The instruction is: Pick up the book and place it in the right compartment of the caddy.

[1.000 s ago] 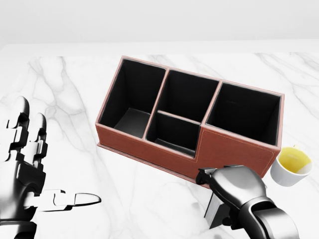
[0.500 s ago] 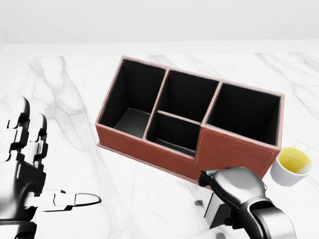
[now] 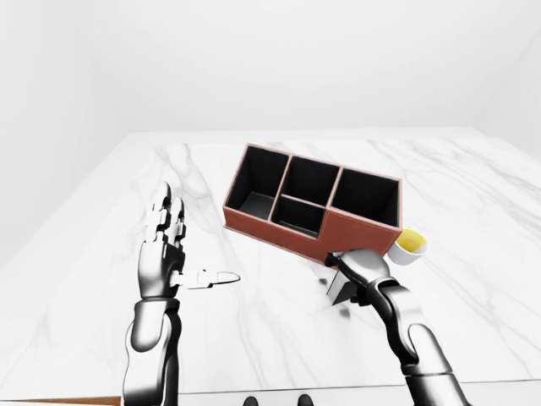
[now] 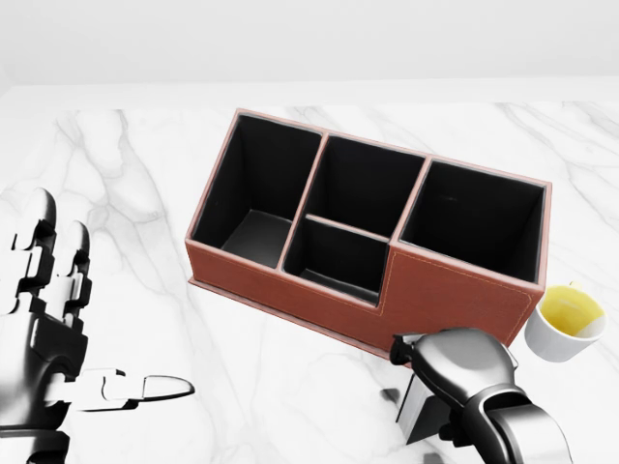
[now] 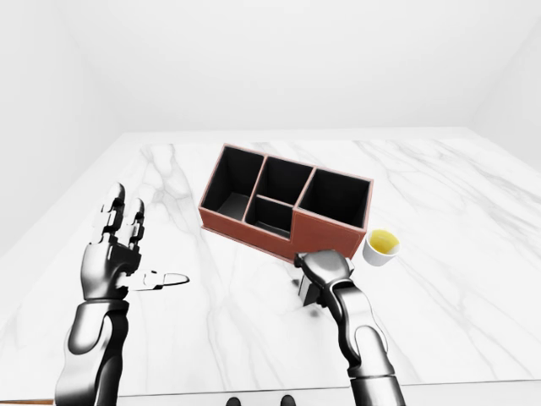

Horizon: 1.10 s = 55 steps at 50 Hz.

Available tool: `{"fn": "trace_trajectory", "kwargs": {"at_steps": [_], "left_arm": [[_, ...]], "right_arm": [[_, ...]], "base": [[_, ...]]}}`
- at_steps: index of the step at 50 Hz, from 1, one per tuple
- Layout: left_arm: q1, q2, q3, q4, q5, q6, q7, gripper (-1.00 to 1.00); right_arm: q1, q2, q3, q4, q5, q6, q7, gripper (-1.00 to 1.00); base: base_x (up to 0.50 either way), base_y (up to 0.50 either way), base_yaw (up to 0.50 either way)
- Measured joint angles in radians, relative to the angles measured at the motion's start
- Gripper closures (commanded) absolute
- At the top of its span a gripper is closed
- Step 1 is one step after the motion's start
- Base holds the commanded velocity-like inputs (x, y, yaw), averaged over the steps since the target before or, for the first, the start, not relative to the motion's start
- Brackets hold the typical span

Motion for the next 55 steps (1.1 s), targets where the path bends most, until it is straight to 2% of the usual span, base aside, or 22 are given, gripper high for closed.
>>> {"fn": "trace_trajectory", "kwargs": {"at_steps": [14,52,55], "left_arm": [[-0.005,0.002,0.004,0.025,-0.003,-0.016,-0.001,-1.0],[-0.002,0.003,0.008,0.04,-0.006,-0.028,-0.003,-1.0],[-0.001,0.002,0.007,0.039,-0.006,-0.027,-0.003,-1.0]], "right_arm": [[-0.014,-0.004,0.002,0.035,-0.01,0.0,-0.022,-0.23],[-0.036,-0.022,0.007,0.097,-0.005,0.0,-0.074,-0.25],[-0.036,-0.025,0.009,0.098,-0.001,0.0,-0.08,-0.17]], "base": [[0.0,0.0,0.0],[0.0,0.0,0.0],[0.0,0.0,0.0]]}}
